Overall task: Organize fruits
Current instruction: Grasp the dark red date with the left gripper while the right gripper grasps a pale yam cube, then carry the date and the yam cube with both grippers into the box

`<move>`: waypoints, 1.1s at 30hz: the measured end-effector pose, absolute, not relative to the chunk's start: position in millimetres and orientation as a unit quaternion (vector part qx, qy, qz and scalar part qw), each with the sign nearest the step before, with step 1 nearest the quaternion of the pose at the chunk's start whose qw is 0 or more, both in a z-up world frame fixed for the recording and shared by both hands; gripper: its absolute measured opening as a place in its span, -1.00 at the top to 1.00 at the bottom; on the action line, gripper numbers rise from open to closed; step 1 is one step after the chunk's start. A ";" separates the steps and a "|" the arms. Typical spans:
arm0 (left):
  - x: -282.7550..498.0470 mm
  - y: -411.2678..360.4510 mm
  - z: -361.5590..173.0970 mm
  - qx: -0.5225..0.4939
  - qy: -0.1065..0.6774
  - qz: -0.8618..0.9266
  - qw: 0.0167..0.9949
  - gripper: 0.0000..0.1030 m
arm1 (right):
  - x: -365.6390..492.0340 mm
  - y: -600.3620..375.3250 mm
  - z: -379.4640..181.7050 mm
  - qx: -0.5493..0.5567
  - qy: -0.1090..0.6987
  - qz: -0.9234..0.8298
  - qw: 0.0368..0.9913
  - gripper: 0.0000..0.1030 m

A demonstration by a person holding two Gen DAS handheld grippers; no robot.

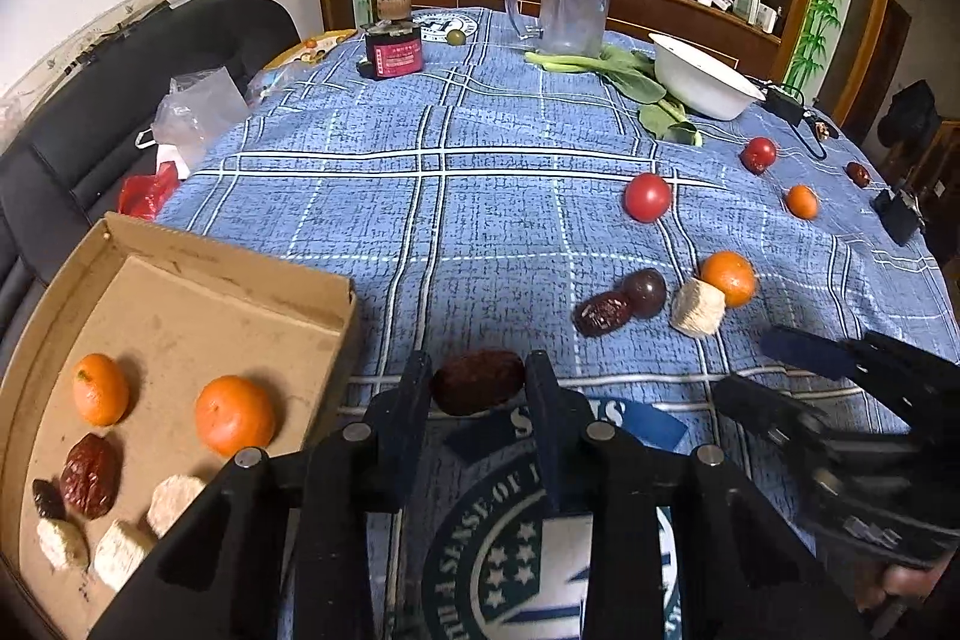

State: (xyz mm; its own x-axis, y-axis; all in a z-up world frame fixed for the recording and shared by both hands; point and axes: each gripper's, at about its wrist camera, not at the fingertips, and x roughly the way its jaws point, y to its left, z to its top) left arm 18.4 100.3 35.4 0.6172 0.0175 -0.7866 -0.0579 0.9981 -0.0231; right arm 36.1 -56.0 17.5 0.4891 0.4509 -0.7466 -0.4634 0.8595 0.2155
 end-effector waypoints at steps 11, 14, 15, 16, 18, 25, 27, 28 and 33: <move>6.7 97.2 33.8 -0.022 0.442 0.009 0.897 0.40 | 67.4 -40.5 12.3 0.024 0.445 0.236 0.863 0.47; 4.6 97.4 35.2 -0.020 0.440 0.008 0.898 0.40 | 65.4 -47.1 11.2 0.042 0.449 0.245 0.858 0.53; 3.7 97.4 35.7 -0.019 0.439 0.009 0.898 0.40 | 62.8 -49.3 11.7 0.044 0.448 0.245 0.858 0.56; 2.7 97.4 36.2 -0.019 0.438 0.010 0.899 0.40 | 60.4 -51.3 12.3 0.046 0.447 0.246 0.859 0.57; 0.8 97.1 37.0 -0.021 0.438 0.009 0.899 0.40 | 52.2 -56.6 14.9 0.051 0.444 0.248 0.860 0.57; -15.9 88.4 46.7 -0.002 0.421 0.017 0.907 0.40 | 6.8 -70.8 37.2 0.053 0.409 0.242 0.878 0.57; -22.1 87.1 51.2 0.003 0.414 0.019 0.910 0.40 | -6.2 -71.2 42.7 0.051 0.400 0.242 0.882 0.57; -25.9 86.8 53.7 0.006 0.409 0.021 0.912 0.40 | -13.8 -71.2 45.4 0.051 0.396 0.244 0.884 0.57; -43.3 88.3 65.5 0.011 0.394 0.024 0.919 0.40 | -34.3 -72.2 49.8 0.054 0.392 0.244 0.885 0.57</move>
